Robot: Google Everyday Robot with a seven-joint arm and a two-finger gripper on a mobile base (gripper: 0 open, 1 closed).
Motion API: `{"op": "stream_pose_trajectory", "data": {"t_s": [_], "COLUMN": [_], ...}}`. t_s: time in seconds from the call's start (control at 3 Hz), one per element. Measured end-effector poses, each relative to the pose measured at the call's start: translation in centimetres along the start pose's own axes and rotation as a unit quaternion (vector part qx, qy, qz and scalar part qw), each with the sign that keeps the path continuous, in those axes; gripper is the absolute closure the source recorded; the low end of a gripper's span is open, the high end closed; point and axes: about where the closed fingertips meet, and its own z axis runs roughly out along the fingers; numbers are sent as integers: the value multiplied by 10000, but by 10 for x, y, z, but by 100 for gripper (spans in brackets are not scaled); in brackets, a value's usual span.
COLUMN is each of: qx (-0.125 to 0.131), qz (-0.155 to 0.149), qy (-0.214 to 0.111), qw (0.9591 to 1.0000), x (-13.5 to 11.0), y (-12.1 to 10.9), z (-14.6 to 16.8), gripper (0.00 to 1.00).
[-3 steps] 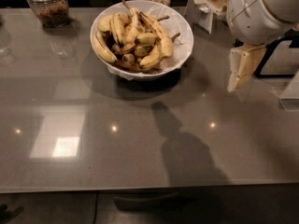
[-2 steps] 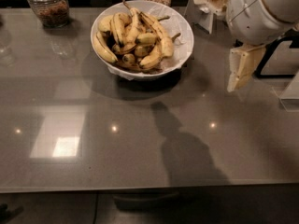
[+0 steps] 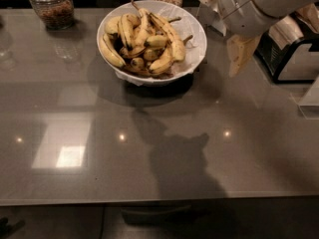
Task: Pick banana from white bowl
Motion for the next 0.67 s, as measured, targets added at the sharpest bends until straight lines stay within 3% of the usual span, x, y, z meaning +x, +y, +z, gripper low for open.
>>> {"op": "stream_pose_trajectory", "data": {"t_s": [0.33, 0.67], "qx": [240, 292], "qz": [-890, -1289], "qy": [-303, -275], "qw": [9953, 9908], "x": [-3, -2], "y": [-30, -34], "z": [24, 21], "gripper": [0, 0]}}
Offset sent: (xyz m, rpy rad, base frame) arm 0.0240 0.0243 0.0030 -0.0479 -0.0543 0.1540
